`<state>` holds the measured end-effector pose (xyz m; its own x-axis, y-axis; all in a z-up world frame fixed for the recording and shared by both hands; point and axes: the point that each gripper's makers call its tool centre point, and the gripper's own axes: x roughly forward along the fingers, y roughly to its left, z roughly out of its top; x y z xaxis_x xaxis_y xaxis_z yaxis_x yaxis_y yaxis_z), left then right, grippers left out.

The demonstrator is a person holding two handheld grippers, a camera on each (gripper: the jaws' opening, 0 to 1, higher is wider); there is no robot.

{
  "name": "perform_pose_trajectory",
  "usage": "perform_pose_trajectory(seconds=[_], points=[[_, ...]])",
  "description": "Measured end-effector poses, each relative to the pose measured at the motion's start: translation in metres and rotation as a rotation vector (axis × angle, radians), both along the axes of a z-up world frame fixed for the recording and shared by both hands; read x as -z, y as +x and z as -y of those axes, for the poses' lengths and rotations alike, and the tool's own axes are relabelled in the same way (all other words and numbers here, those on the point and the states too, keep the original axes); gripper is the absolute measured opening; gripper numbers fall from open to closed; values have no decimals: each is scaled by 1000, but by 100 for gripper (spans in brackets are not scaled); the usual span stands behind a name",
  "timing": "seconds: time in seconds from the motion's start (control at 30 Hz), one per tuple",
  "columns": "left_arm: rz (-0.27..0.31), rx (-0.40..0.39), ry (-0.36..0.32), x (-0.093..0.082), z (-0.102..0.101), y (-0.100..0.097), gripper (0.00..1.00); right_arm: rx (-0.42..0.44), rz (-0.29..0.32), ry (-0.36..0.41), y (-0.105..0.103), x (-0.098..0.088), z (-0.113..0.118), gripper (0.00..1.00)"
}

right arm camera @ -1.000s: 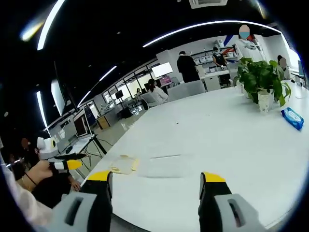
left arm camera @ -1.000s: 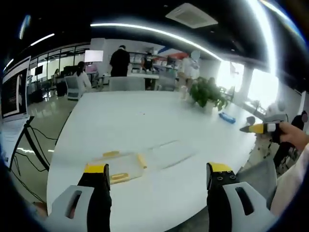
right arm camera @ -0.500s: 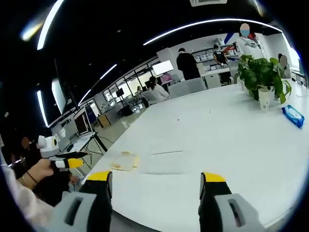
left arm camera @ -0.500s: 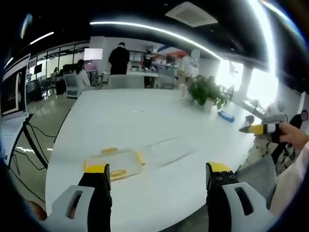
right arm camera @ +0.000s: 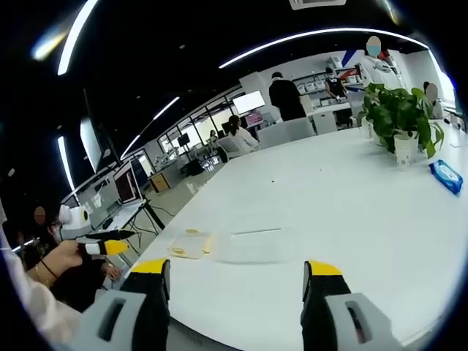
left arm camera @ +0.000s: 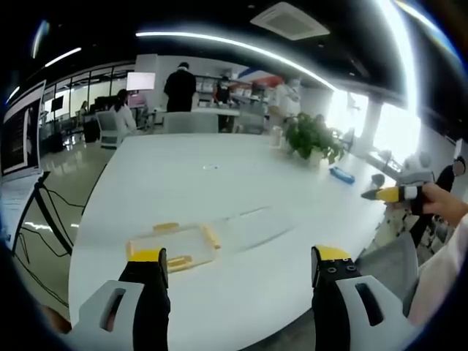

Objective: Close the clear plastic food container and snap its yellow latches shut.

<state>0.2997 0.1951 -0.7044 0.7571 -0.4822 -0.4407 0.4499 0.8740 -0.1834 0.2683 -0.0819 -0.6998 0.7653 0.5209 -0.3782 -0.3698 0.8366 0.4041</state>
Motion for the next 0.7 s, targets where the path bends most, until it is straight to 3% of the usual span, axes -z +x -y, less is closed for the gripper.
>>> perform_pose_trajectory(seconds=[0.53, 0.7], points=[[-10, 22, 16, 4, 0, 2, 80, -9, -11, 1, -1, 3, 0, 74], [-13, 18, 19, 7, -2, 2, 80, -44, -13, -30, 0, 4, -3, 74]])
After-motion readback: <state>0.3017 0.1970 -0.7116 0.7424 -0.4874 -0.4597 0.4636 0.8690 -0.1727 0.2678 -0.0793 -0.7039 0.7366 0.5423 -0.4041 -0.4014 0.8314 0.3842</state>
